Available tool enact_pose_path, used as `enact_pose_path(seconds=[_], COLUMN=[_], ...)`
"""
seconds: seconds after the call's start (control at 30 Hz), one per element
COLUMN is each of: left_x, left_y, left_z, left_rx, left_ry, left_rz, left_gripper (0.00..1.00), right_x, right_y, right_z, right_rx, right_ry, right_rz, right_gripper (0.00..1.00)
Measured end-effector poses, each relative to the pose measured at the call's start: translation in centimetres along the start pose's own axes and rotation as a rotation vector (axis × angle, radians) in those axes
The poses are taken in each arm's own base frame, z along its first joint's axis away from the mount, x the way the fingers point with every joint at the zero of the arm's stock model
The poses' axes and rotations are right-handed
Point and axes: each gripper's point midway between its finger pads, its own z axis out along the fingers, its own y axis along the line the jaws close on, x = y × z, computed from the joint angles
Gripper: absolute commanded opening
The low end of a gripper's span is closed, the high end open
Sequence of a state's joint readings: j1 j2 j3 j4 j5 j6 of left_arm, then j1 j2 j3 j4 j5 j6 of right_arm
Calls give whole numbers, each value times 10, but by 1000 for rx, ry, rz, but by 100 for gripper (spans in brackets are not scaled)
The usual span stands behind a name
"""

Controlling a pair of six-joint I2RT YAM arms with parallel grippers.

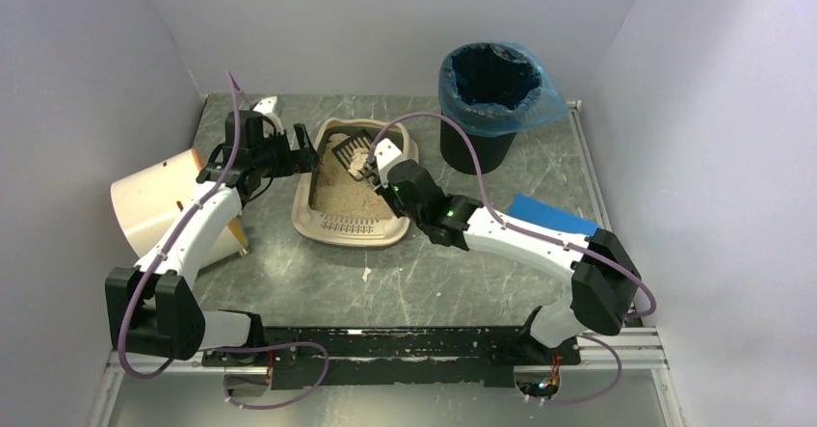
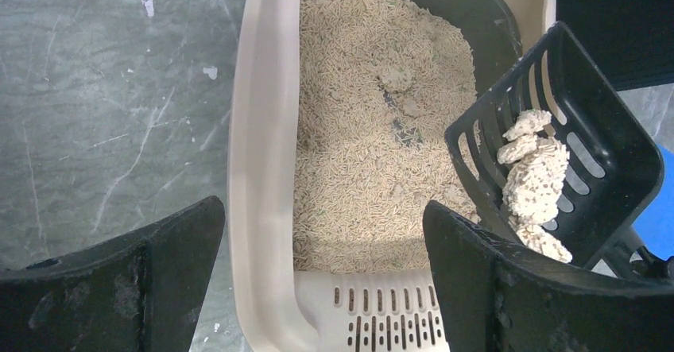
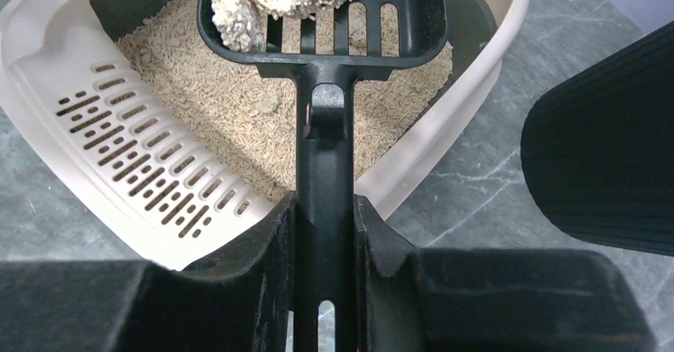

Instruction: Clean the litter box

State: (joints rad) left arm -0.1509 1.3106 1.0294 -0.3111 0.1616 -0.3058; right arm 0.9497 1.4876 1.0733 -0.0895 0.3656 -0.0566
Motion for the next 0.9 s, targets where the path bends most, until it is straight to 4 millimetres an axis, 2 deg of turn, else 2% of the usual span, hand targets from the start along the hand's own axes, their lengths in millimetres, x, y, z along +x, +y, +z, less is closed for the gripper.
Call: enact_pose_path(seconds=[0.13, 0.53, 0.7, 0.9], left_x=[0, -9, -9, -9], left_y=[-1, -4, -5, -5], left_z=[-1, -8, -8, -9], left_rx=[4, 14, 15, 15], left_ry=[-5, -43, -42, -43], left_rz=[12, 31, 31, 32], left_gripper=[100, 100, 100, 100], right_x=[-1, -38, -53, -75], right_y=[-2, -9, -16, -34], right_z=[-5, -16, -21, -31], right_rx=[-4, -3, 0, 21], right_ry=[41, 63, 62, 51], right_rz=[-14, 14, 32, 58], right_gripper=[0, 0, 0, 0])
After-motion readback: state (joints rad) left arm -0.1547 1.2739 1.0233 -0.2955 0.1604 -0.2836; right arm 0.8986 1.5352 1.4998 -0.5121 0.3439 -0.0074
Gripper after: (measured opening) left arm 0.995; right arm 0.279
